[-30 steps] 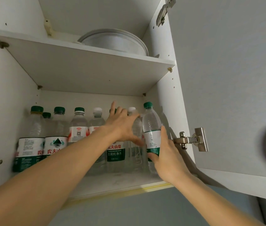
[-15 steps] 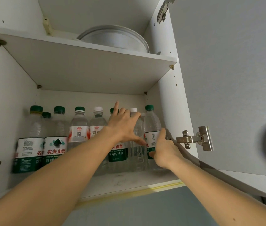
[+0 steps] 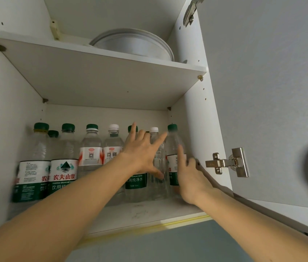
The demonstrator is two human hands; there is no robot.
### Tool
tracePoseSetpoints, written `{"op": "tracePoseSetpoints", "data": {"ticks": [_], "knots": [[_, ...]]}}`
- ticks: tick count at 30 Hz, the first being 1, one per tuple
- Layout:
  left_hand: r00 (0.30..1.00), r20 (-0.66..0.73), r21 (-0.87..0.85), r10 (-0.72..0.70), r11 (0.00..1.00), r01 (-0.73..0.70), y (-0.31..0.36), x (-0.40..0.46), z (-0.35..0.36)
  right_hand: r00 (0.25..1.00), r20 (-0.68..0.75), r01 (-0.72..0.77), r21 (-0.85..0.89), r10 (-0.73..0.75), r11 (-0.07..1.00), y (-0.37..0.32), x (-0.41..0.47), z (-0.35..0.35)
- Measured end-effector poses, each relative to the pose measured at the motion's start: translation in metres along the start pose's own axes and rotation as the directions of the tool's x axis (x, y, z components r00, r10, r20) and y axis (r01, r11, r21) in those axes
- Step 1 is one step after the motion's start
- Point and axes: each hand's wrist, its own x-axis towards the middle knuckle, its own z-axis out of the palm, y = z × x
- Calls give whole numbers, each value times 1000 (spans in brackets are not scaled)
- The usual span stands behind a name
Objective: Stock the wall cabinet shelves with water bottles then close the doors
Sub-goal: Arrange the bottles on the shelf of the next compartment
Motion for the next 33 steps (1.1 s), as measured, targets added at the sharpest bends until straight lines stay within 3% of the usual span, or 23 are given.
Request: {"op": "tracePoseSetpoints", "data": {"ticks": [4,7,18,22,25,28,30,33], "knots": [[1000,19,44,-24,999,24,11,-16,9,988,-37,133,-263,-148,955,-1,-2,-6],[998,18,45,-61,997,60,17,-18,14,987,-34,138,-337,-159,931,1,3,-6],[996,40,40,-77,996,75,17,-21,15,979,-60,157,-383,-194,910,3,11,1],[998,22,-2,-65,998,65,16,-28,6,978,-71,166,-299,-196,940,3,3,-5],[996,-75,-168,-41,985,28,16,-41,-17,972,-145,166,-148,-187,975,4,-22,-21],[963,-250,-428,-99,904,-18,22,-59,-45,943,-243,219,-64,-228,974,3,-58,-48],[918,-342,-595,-200,803,-46,30,-75,-63,933,-283,226,-12,-220,974,2,-87,-71],[885,-345,-792,-313,602,-96,46,-100,-87,903,-392,199,22,-175,980,1,-133,-106]]}}
